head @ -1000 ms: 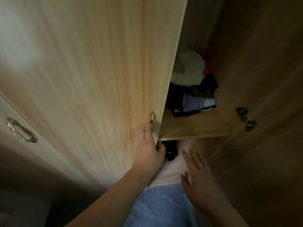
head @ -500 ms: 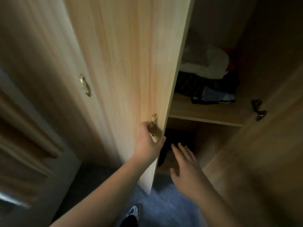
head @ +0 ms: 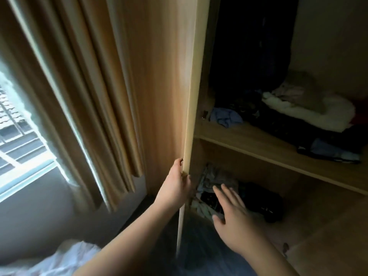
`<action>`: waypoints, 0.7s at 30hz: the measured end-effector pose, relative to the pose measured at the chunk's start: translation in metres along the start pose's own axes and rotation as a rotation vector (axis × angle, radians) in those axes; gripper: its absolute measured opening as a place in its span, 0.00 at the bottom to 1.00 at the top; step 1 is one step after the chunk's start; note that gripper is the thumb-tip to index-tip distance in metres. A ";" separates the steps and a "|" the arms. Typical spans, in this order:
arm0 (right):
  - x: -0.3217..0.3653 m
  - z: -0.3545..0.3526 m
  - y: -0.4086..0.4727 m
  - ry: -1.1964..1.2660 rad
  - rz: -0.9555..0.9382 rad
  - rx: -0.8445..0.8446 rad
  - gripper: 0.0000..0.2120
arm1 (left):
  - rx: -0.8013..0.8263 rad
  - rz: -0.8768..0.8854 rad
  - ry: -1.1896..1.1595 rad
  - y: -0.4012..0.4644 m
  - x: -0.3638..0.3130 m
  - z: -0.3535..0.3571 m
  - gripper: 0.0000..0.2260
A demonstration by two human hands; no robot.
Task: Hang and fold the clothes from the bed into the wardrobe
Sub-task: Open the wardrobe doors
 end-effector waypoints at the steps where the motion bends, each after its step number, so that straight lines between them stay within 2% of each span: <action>1: 0.012 0.006 0.000 -0.001 -0.004 0.003 0.34 | -0.009 0.000 0.036 0.003 0.009 -0.012 0.24; 6: 0.067 0.037 -0.010 0.016 0.000 -0.019 0.34 | 0.016 -0.097 0.302 0.023 0.071 -0.072 0.34; 8: 0.083 0.049 -0.014 0.006 0.011 -0.027 0.34 | 0.056 -0.013 0.435 0.021 0.084 -0.086 0.38; 10: 0.095 0.058 -0.019 -0.021 0.024 -0.045 0.34 | 0.098 0.076 0.482 0.009 0.090 -0.095 0.37; 15: 0.099 0.069 -0.042 -0.052 0.116 -0.082 0.35 | 0.348 0.175 0.651 -0.040 0.096 -0.094 0.35; 18: 0.088 0.064 -0.059 -0.063 0.185 -0.124 0.35 | 0.444 0.273 0.671 -0.064 0.080 -0.081 0.36; 21: 0.074 0.058 -0.080 -0.079 0.256 -0.148 0.35 | 0.458 0.377 0.639 -0.080 0.060 -0.070 0.36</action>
Point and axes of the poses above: each hand's wrist, its own y-axis towards the middle knuckle, its own z-axis out of the palm, x = y × z, the point moved 8 cm from there along y, towards the middle knuckle, and after that the axes turned 13 degrees about -x, right-handed, at the moved point
